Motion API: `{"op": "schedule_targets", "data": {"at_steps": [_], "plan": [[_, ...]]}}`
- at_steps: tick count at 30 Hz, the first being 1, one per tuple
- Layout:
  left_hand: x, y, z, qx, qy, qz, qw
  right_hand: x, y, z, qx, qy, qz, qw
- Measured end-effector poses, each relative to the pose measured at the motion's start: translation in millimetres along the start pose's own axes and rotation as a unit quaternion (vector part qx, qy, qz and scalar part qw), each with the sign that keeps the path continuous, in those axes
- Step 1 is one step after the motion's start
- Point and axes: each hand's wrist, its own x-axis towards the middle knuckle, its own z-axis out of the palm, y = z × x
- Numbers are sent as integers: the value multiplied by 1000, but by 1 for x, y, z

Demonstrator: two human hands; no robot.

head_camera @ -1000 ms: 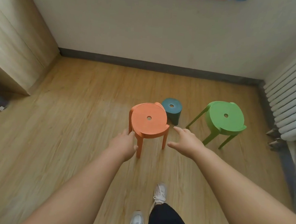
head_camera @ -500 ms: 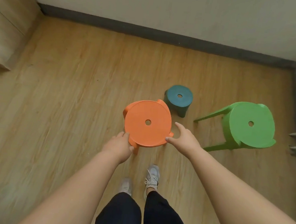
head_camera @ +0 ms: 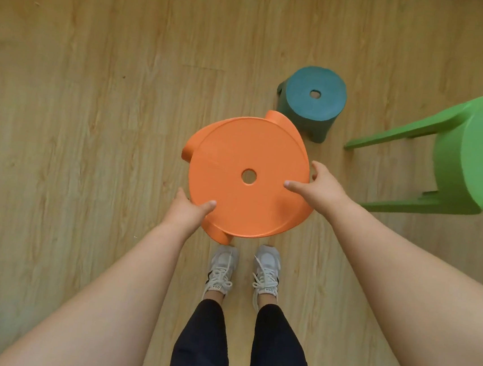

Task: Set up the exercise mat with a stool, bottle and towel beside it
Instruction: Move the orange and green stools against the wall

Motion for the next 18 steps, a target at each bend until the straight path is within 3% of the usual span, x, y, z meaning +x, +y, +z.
{"op": "schedule_targets", "data": {"at_steps": [4, 8, 14, 18], "plan": [[28, -6, 7, -122, -46, -14, 991, 29, 5, 11, 84, -40, 11, 996], [43, -10, 5, -179, -124, -47, 975, 42, 13, 11, 137, -90, 29, 986], [39, -8, -1, -151, -136, -58, 977, 26, 31, 9, 189, -82, 60, 977], [16, 0, 3, -71, -170, -35, 982, -14, 63, 4, 236, -54, 83, 967]]}}
